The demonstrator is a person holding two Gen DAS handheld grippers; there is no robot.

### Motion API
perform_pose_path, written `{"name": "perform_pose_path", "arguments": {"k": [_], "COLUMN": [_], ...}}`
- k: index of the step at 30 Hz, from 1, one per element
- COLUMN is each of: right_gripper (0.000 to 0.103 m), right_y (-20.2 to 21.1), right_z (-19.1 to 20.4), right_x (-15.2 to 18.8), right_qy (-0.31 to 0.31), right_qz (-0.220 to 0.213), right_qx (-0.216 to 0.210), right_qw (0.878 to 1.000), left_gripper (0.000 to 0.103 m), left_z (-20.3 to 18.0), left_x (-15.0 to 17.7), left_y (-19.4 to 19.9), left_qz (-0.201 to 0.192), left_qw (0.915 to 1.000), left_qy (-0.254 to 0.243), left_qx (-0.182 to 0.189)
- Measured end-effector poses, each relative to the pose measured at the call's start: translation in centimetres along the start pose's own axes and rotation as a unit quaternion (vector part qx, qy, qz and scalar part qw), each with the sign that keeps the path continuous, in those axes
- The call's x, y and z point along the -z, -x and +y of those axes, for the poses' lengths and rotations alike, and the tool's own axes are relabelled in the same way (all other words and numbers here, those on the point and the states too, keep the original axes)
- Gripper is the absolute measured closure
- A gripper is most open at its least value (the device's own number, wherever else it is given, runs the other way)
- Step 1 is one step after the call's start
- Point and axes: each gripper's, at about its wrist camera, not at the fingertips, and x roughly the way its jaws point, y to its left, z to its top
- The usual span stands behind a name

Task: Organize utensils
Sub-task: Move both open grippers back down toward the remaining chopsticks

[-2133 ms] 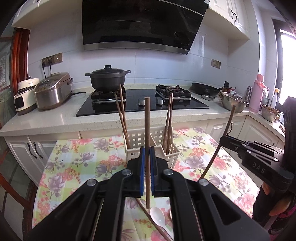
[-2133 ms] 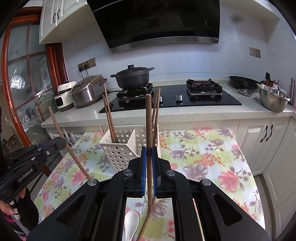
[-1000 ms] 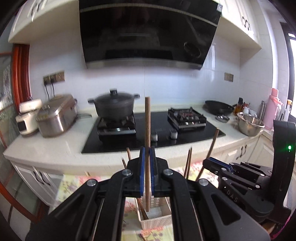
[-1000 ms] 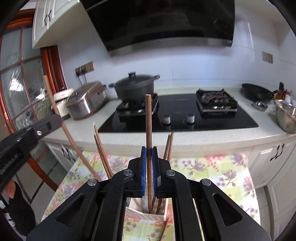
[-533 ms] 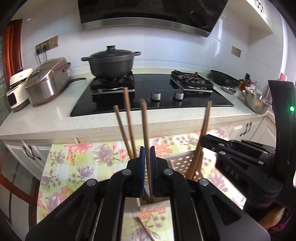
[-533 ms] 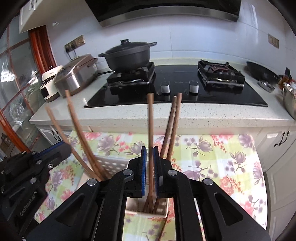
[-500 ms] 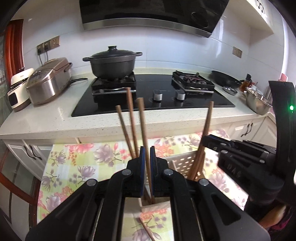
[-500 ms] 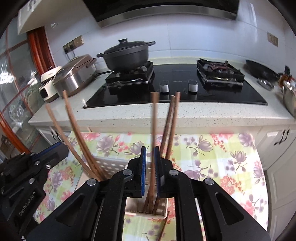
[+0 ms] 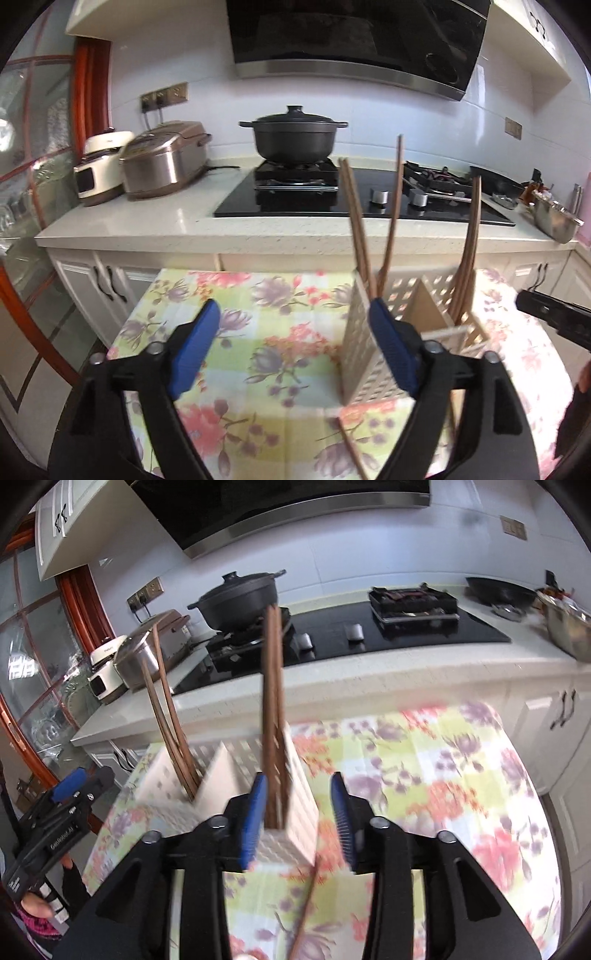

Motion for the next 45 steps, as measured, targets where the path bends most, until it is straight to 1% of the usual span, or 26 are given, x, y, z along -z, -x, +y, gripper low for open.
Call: {"name": "perform_pose_path", "arguments": {"k": [1,3,6,9,12,15,20,24,29,33,37,39,41,45], "right_gripper": [0.055,0.055,0.055,0.055,0.055,0.055,0.055,0.056,0.056,0.056,0.056,0.057,0.062,0.067], "right_y": [0.2,0.3,0.3,0.2,0.1,-0.1,-1.0,-1.7,-3.0,-4.1,-5.0,-5.6,-6.1,-6.1], "right_z": [-0.1,-0.3,-0.9,-1.5,-2.0,-2.4,-2.9,-2.8,-1.3,0.1,1.4,2.0,2.3,2.4], "right_x": [1.1,2.7,5.2,7.2,8.8,9.9,11.1,11.5,11.5,11.6,11.6,11.8,12.0,12.3], "right_qy": [0.004,0.008,0.0,-0.013,-0.024,-0.031,-0.037,-0.034,-0.006,0.013,0.032,0.048,0.06,0.077], "right_qz": [-0.006,-0.006,-0.001,0.005,0.012,0.019,0.035,0.046,0.067,0.082,0.096,0.106,0.117,0.118], "right_qx": [0.012,0.023,0.034,0.039,0.043,0.051,0.064,0.073,0.084,0.079,0.081,0.09,0.099,0.109], "right_qw": [1.0,1.0,0.999,0.999,0.999,0.998,0.997,0.996,0.994,0.993,0.992,0.989,0.986,0.984], "left_gripper": [0.014,0.011,0.01,0.01,0.01,0.01,0.01,0.01,0.01,0.01,0.011,0.011,0.014,0.02], "left_z": [0.0,0.0,-0.2,-0.4,-0.5,-0.4,0.0,0.4,1.6,2.6,2.9,2.7,2.4,1.5], "left_x": [0.6,2.2,4.1,6.3,8.1,9.6,11.5,12.6,13.4,13.7,14.0,13.9,13.9,14.1], "left_y": [0.2,0.5,0.6,0.6,1.0,1.3,1.0,0.7,0.4,0.1,0.0,0.0,-0.1,-0.6], "left_qz": [-0.002,-0.001,0.009,0.032,0.043,0.057,0.079,0.09,0.104,0.114,0.12,0.121,0.127,0.14], "left_qw": [1.0,0.9999,0.9998,0.9993,0.9989,0.9983,0.9968,0.9959,0.9943,0.9928,0.9921,0.992,0.9913,0.9898], "left_qy": [-0.001,-0.003,-0.005,-0.008,-0.01,-0.005,0.011,0.01,0.023,0.036,0.037,0.036,0.035,0.026], "left_qx": [-0.006,-0.014,-0.019,-0.016,-0.016,-0.007,0.0,-0.004,-0.009,-0.011,-0.011,-0.009,0.0,0.008]}}
